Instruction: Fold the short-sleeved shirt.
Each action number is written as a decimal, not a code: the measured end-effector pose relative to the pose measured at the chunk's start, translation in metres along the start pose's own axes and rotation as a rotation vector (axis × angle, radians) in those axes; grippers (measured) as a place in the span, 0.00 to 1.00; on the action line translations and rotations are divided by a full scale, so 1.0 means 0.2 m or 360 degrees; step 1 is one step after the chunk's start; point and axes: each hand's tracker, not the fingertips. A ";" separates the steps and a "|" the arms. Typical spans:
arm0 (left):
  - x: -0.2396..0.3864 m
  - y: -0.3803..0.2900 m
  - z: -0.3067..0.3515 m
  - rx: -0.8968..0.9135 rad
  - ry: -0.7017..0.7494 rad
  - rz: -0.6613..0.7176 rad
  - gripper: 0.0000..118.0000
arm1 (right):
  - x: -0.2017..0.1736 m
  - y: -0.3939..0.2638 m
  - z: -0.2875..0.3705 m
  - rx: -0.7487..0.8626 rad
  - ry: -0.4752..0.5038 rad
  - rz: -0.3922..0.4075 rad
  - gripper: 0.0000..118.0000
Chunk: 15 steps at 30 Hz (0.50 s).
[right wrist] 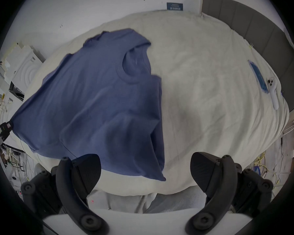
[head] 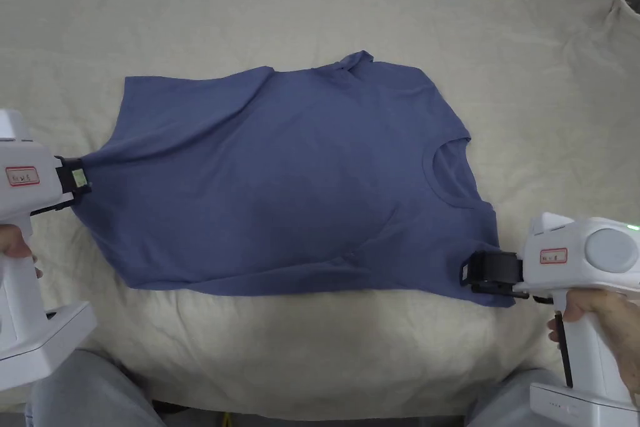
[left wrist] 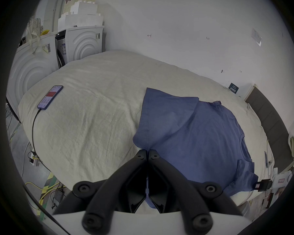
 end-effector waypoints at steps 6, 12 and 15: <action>-0.01 -0.02 -0.02 -0.0009 0.0010 0.0002 0.00 | -0.03 -0.04 -0.02 0.0021 -0.0001 0.0021 0.24; -0.01 -0.02 -0.02 -0.0011 0.0019 0.0002 0.00 | -0.03 -0.04 0.03 0.0091 0.0014 0.0070 0.05; -0.02 0.00 -0.01 -0.0002 0.0011 0.0026 0.00 | -0.02 -0.01 0.12 0.0172 0.0048 0.0084 0.04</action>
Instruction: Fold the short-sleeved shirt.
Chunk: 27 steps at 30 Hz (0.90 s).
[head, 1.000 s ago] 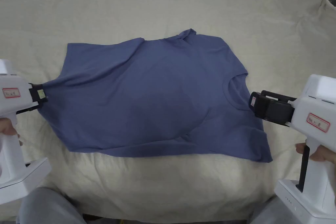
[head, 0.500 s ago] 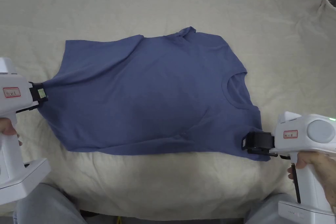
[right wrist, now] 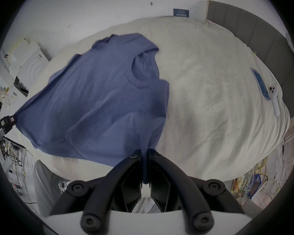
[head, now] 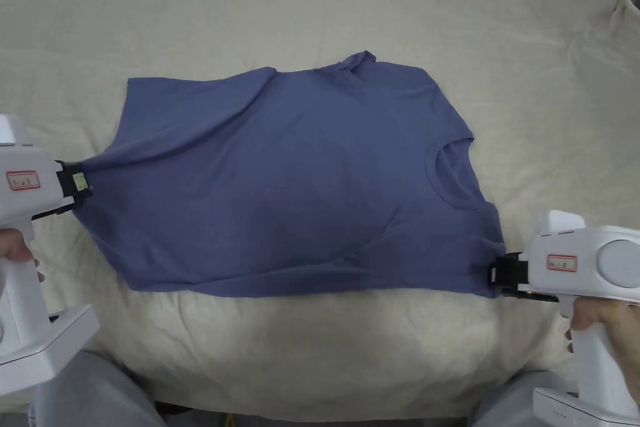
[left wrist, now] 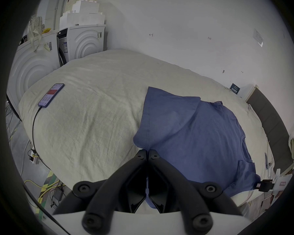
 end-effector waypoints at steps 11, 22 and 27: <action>-0.05 0.39 0.25 0.0282 -0.0246 0.0307 0.00 | 0.00 0.34 0.65 0.0598 0.0207 -0.0011 0.04; 0.01 0.97 0.70 0.0768 -0.0295 0.0251 0.00 | 0.01 0.81 1.36 0.1187 0.0383 -0.0046 0.04; 0.08 1.20 0.85 0.0856 -0.0284 0.0176 0.00 | -0.09 1.02 1.61 0.1341 0.0293 0.0121 0.04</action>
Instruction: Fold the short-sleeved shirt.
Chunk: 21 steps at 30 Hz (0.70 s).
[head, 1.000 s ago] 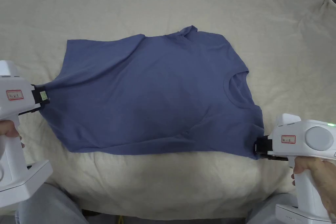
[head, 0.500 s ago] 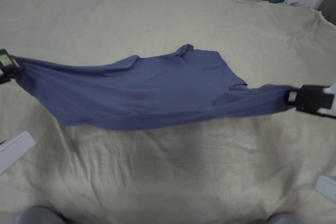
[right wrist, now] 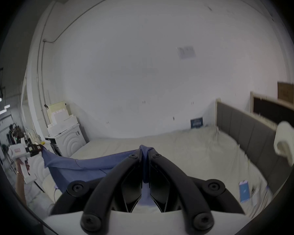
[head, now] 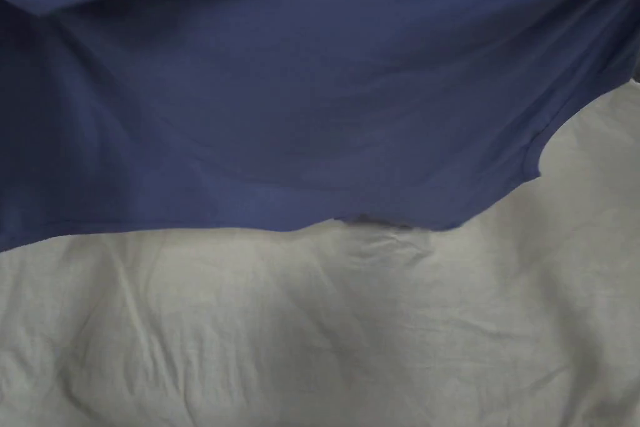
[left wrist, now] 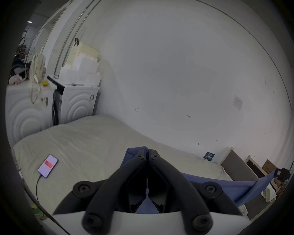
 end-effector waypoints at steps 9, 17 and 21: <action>0.20 0.31 -0.32 -0.0100 0.0103 -0.0163 0.00 | -0.09 0.41 -0.25 -0.0002 -0.0105 0.0029 0.04; 0.54 0.36 -0.85 -0.0120 0.0324 -0.0436 0.00 | -0.18 0.64 -0.68 0.0001 -0.0372 0.0262 0.04; 0.71 0.31 -1.17 -0.0138 0.0366 -0.0477 0.00 | -0.17 0.74 -0.95 0.0018 -0.0512 0.0344 0.04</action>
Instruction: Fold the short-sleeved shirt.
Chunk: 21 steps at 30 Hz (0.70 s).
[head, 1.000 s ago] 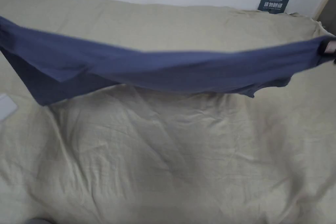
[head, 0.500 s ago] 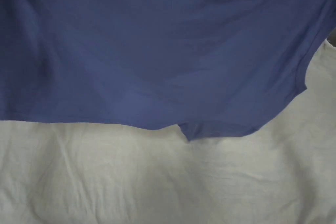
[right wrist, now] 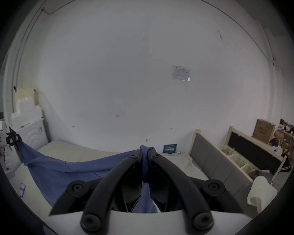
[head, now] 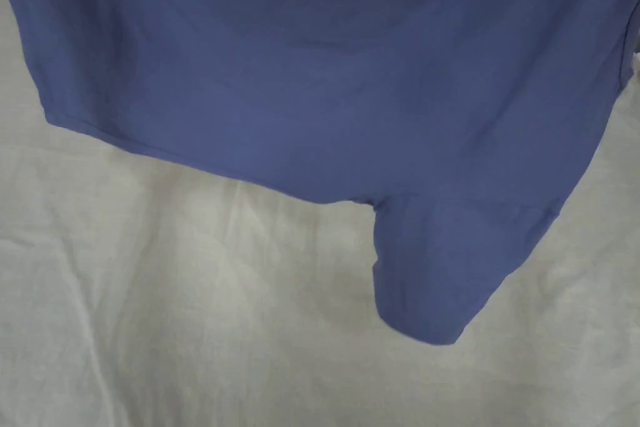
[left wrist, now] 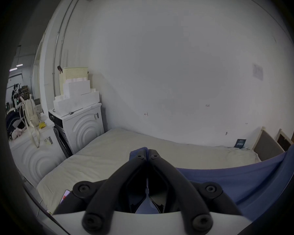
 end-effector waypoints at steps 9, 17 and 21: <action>0.42 0.04 -0.40 0.0101 -0.0005 -0.0007 0.00 | -0.02 0.16 -0.36 0.0242 -0.0248 0.0023 0.04; 0.50 -0.09 -0.56 0.0209 0.0015 0.0086 0.00 | -0.01 -0.02 -0.50 0.0378 -0.0268 -0.0017 0.04; 0.49 -0.25 -0.66 0.0114 0.0020 0.0060 0.00 | -0.01 -0.21 -0.57 0.0284 -0.0199 -0.0057 0.04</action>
